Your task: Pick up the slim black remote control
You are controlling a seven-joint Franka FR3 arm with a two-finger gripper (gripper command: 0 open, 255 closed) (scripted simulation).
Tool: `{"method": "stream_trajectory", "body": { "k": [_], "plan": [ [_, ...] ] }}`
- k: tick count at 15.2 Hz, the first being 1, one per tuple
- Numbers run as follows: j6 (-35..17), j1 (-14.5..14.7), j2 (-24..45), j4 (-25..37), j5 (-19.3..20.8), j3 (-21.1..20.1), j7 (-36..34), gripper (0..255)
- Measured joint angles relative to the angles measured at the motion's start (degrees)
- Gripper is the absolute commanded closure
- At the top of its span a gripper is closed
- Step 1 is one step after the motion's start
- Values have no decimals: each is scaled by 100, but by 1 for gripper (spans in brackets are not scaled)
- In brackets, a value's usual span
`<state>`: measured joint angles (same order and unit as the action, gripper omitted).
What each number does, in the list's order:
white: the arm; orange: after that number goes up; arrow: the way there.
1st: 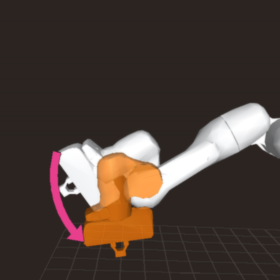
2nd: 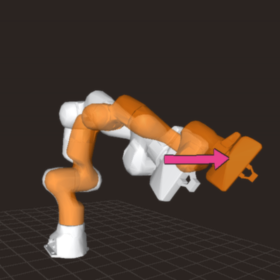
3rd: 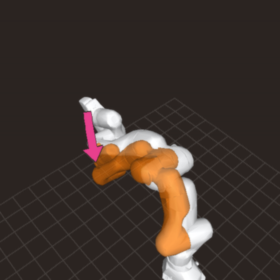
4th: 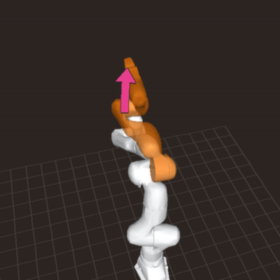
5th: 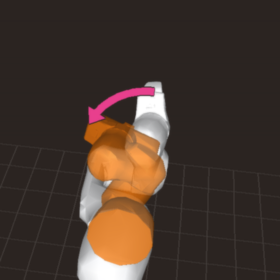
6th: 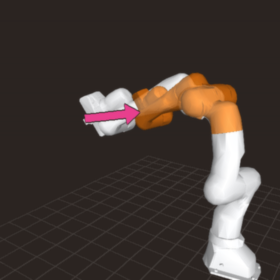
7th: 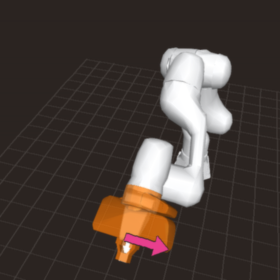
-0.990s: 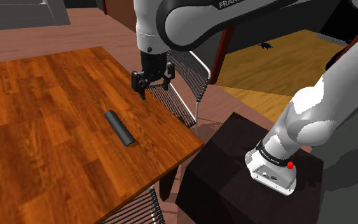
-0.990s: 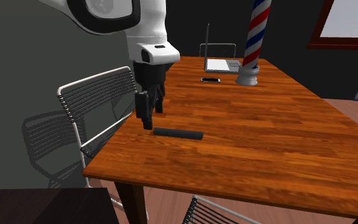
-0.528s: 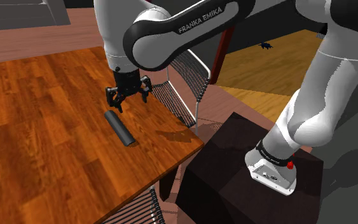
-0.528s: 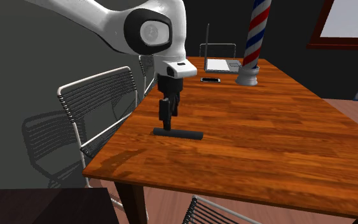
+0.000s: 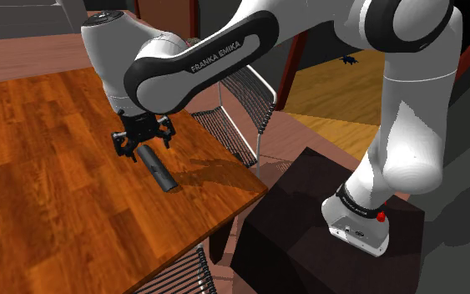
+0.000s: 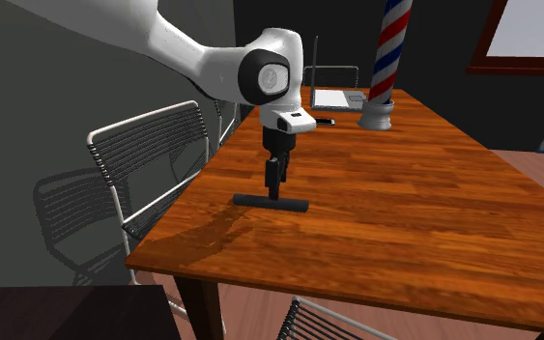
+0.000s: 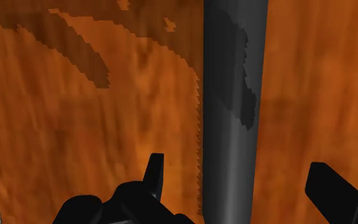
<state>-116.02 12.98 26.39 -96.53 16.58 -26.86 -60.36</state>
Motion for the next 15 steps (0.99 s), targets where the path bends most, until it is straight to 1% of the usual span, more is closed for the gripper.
{"method": "stream_trajectory", "body": {
  "k": [6,7,15],
  "plan": [
    [-327,58,248,-110,139,73,-110,0],
    [-345,60,260,-117,147,77,-115,255],
    [-368,68,259,-115,151,73,-125,255]
  ]
}}
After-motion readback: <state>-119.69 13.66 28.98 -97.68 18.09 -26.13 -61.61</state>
